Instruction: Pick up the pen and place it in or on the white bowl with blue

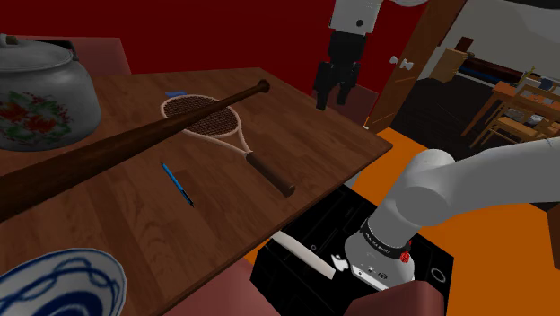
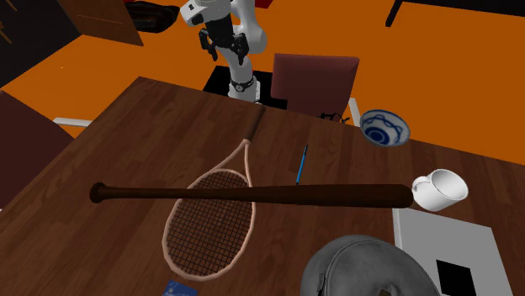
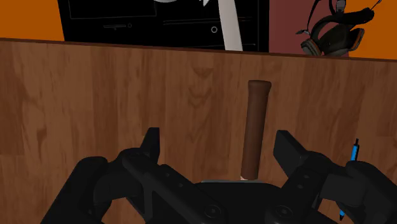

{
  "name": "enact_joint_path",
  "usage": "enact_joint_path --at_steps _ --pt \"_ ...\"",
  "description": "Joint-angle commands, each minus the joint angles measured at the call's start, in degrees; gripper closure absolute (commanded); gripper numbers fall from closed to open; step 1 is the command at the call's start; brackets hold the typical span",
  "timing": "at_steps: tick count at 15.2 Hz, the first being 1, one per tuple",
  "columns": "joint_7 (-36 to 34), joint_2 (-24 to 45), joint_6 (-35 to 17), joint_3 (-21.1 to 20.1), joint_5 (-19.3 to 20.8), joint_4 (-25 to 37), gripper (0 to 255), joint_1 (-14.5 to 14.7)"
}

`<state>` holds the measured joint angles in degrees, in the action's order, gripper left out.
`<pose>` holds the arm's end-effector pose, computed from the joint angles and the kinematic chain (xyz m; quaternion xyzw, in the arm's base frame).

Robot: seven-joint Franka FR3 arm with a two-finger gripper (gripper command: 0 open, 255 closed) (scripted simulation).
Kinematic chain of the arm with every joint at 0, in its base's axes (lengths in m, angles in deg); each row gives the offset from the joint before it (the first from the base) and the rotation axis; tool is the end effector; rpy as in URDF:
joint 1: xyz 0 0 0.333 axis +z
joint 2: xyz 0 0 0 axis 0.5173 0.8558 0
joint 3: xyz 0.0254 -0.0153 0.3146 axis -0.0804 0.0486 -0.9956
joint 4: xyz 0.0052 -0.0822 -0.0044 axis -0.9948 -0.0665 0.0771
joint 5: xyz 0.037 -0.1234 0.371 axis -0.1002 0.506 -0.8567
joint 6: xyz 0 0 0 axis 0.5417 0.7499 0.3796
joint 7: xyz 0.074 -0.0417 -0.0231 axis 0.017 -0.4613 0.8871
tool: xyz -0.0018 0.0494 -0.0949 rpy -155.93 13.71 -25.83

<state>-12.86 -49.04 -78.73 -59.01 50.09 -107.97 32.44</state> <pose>0.2992 0.0444 0.5693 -0.9964 0.0433 0.0695 0.0203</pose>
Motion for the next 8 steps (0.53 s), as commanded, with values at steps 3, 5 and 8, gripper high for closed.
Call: enact_joint_path --at_steps 3,5,8 --pt "-1.83 1.68 -3.57 -2.03 -1.34 -0.89 0 0.59" --pt "-3.64 3.69 -7.18 -4.07 -2.53 -1.47 0 1.15" --pt "-6.31 7.28 -12.59 -7.16 -3.97 -1.74 0 1.84"
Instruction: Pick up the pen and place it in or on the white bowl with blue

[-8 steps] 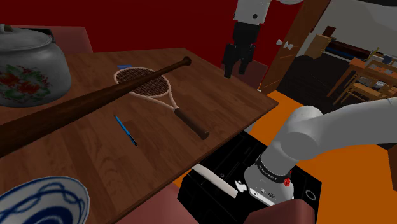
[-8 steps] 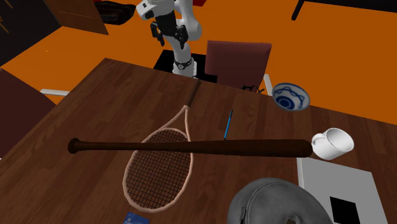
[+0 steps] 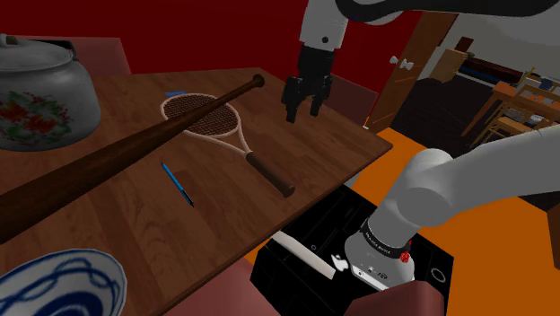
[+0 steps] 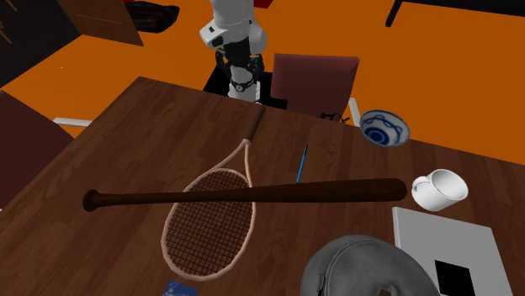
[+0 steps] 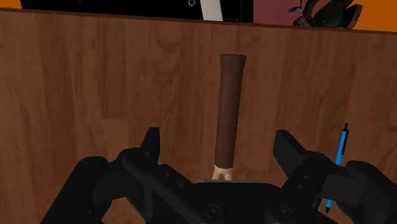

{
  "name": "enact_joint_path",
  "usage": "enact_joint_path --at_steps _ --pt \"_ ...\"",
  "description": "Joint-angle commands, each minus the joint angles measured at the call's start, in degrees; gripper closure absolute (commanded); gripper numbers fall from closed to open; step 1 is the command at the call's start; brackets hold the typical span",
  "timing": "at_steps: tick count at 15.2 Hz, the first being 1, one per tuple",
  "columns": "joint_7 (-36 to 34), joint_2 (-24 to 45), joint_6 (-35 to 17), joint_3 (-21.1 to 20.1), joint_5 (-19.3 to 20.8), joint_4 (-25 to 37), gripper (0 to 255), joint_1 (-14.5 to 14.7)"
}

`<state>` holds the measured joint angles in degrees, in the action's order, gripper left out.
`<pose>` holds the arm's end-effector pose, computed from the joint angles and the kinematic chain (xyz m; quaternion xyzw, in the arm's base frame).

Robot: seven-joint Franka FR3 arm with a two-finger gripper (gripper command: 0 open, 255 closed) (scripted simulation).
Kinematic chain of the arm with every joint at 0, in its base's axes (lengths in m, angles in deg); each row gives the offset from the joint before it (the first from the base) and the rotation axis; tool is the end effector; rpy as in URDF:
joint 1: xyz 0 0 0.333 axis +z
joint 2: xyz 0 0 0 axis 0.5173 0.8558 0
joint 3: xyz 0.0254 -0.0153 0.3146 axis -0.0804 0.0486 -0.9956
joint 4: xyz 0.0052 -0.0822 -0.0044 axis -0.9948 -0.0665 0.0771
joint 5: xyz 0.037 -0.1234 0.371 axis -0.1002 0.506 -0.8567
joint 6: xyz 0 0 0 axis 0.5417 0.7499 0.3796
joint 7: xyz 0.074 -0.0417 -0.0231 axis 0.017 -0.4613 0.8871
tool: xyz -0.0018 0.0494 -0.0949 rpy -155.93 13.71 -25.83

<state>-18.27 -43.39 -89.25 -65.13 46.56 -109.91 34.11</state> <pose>0.3303 0.1019 0.5322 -0.9977 0.0445 0.0487 0.0178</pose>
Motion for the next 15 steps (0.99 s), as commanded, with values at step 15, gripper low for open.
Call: enact_joint_path --at_steps 15 --pt "-17.45 28.07 -25.82 -15.60 3.65 9.56 0 0.93"
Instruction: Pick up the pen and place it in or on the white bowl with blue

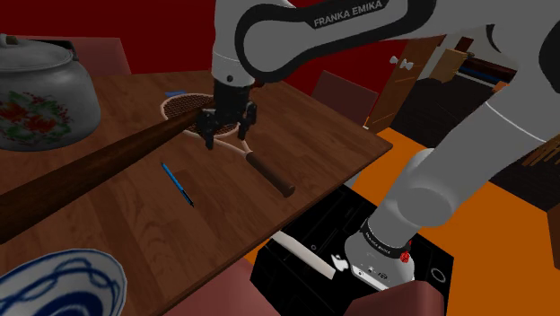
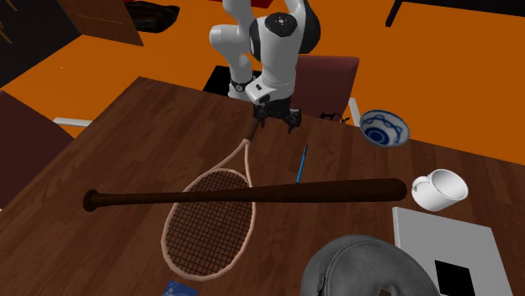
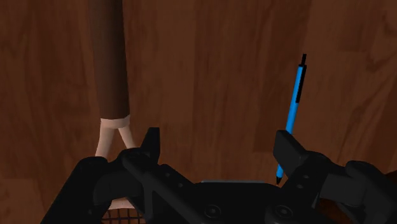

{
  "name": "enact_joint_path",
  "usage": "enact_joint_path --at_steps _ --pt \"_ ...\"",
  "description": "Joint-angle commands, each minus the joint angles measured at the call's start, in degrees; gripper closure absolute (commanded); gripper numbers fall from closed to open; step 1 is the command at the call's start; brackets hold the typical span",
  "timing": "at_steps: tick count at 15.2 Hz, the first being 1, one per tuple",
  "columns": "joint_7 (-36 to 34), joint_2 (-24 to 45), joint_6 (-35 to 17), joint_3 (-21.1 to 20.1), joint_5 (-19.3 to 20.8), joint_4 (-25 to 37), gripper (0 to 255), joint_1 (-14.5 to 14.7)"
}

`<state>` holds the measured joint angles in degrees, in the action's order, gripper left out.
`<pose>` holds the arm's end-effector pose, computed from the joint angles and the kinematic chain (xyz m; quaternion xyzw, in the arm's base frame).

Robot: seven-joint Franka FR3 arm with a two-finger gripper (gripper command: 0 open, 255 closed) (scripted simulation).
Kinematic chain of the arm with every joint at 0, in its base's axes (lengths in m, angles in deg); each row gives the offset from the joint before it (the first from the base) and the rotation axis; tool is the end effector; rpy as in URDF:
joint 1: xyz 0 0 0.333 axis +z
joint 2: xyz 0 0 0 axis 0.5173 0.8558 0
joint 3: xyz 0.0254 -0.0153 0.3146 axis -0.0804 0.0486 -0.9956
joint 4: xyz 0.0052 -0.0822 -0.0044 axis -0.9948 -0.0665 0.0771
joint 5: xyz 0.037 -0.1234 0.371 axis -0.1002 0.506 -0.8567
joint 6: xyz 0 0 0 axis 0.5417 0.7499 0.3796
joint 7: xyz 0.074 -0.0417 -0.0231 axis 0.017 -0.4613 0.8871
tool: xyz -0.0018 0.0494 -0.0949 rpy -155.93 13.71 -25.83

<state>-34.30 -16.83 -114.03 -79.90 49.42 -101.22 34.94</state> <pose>0.4263 0.2447 0.4424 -0.9987 0.0482 -0.0062 0.0132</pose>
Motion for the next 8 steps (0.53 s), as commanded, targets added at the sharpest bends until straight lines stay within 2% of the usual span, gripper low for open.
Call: enact_joint_path --at_steps 1,5,8 --pt "-2.93 3.68 -2.19 -1.60 2.04 2.12 0 0.13" --pt "-9.46 12.74 -5.82 -3.89 8.32 7.93 0 0.84" --pt "-14.48 19.76 -7.38 -4.38 13.84 13.21 0 2.47"
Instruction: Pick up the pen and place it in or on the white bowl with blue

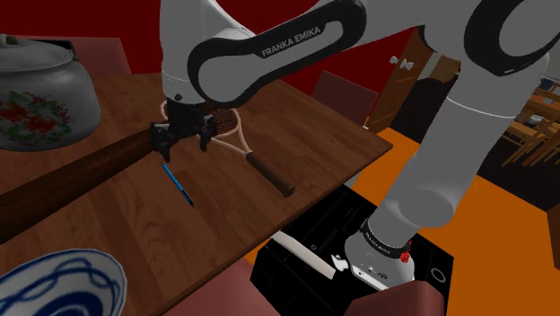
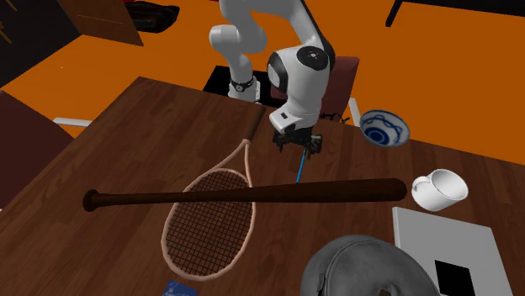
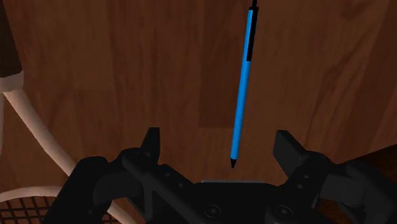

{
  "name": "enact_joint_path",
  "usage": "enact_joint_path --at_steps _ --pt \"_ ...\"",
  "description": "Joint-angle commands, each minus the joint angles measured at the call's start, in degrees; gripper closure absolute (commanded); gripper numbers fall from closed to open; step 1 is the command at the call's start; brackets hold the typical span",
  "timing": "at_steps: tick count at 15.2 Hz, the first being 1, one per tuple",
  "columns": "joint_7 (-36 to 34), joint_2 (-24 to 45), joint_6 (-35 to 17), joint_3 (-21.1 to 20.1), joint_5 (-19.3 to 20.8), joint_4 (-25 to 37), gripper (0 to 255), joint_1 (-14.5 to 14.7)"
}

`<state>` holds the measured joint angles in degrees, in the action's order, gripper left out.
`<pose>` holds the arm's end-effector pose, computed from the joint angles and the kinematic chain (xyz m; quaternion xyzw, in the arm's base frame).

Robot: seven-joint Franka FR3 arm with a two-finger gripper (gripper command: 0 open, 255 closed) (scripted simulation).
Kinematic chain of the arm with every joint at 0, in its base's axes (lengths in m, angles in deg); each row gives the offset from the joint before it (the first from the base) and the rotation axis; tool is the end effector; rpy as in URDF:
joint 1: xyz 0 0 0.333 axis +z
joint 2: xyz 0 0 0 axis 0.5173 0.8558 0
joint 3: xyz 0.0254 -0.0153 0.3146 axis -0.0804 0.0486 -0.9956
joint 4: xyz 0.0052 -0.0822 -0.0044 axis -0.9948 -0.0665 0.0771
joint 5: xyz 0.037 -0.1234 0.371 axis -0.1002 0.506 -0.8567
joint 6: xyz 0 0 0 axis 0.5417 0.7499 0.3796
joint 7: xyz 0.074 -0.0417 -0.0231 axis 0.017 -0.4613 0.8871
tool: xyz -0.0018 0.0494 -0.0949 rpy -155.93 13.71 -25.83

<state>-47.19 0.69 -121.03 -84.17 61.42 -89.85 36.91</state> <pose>0.4757 0.3210 0.4000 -0.9981 0.0500 -0.0350 0.0113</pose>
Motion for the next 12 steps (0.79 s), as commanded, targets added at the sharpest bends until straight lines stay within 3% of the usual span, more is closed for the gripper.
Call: enact_joint_path --at_steps 1,3,12 --pt "-3.18 4.57 -0.67 -0.04 3.68 3.78 0 1.24" --pt "-5.18 7.72 -0.91 0.29 6.09 6.56 0 2.49" --pt "-6.89 11.38 -5.46 1.41 8.73 5.17 0 3.31"
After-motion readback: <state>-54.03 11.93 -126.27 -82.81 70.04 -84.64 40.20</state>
